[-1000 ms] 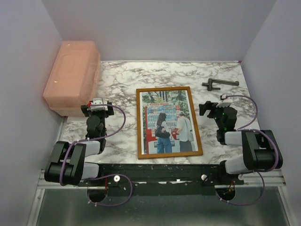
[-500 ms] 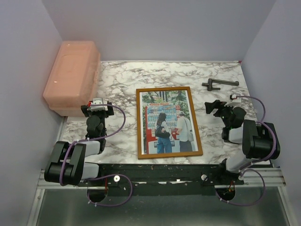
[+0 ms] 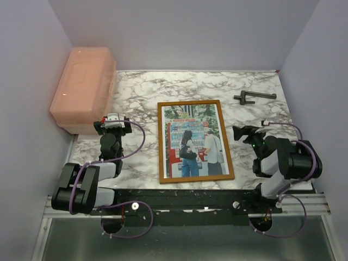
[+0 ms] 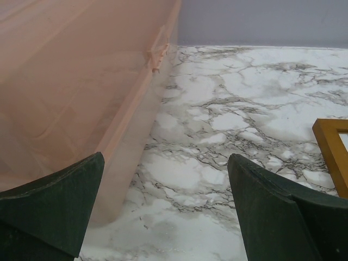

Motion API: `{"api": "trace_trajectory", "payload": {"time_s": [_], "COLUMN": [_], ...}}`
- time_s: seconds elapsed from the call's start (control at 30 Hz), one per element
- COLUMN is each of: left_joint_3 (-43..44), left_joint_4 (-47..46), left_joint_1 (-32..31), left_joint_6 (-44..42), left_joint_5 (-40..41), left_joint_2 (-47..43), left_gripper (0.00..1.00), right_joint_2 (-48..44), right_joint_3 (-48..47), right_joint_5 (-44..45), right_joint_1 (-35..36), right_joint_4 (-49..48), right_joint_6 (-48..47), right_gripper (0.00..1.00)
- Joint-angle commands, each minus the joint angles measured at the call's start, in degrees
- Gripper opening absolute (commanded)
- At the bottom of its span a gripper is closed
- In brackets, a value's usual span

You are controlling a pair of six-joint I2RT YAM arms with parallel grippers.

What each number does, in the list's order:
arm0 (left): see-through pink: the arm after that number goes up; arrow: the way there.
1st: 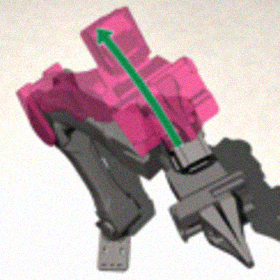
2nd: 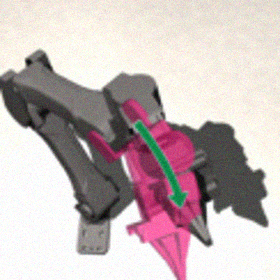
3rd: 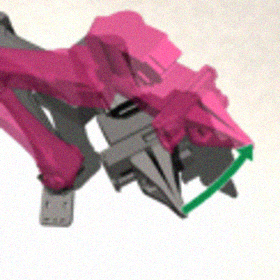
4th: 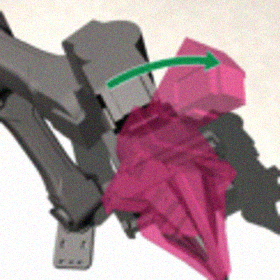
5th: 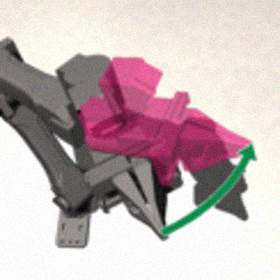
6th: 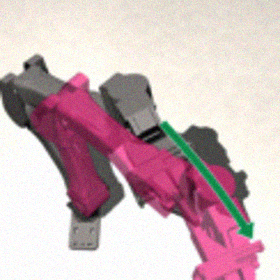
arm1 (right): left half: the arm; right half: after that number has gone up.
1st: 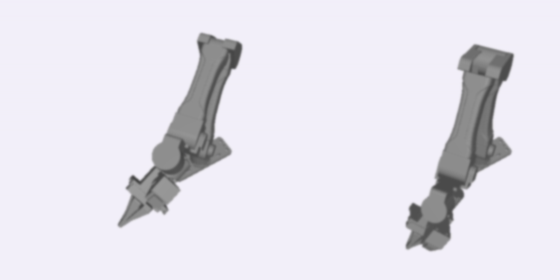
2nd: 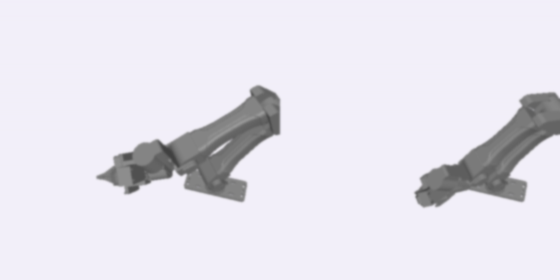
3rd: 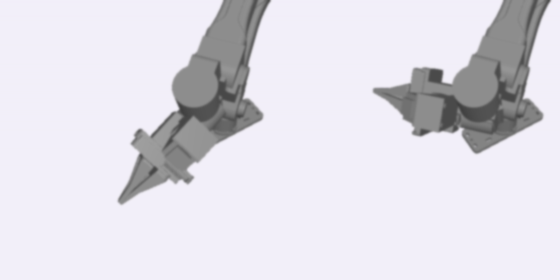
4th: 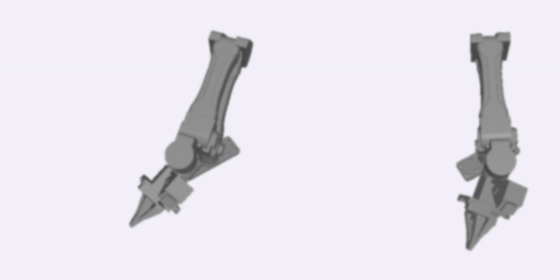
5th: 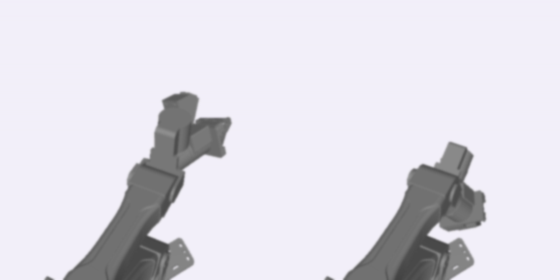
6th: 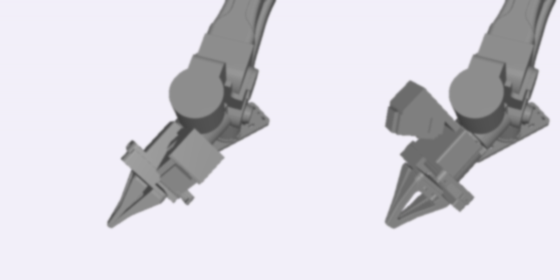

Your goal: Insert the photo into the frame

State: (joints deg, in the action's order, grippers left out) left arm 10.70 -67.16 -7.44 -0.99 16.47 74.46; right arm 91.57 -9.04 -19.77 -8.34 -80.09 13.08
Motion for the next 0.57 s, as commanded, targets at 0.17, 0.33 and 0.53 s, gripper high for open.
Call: {"api": "trace_trajectory", "payload": {"time_s": [0.17,0.33,0.53], "left_joint_3": [0.56,0.63,0.6], "left_joint_4": [-0.98,-0.94,-0.9], "left_joint_1": [0.46,0.47,0.43], "left_joint_6": [0.73,0.73,0.73], "left_joint_5": [0.98,0.96,1.01], "left_joint_2": [-0.19,-0.21,-0.19], "left_gripper": [0.99,0.98,0.99], "right_joint_2": [1.76,1.64,1.82], "right_joint_3": [-3.92,-4.75,-3.24], "right_joint_5": [8.2,11.77,13.14], "right_joint_1": [4.46,6.35,6.26], "right_joint_4": [2.55,4.94,1.63], "right_joint_6": [-4.43,-5.35,-4.53], "right_gripper": [1.0,1.0,1.0]}}
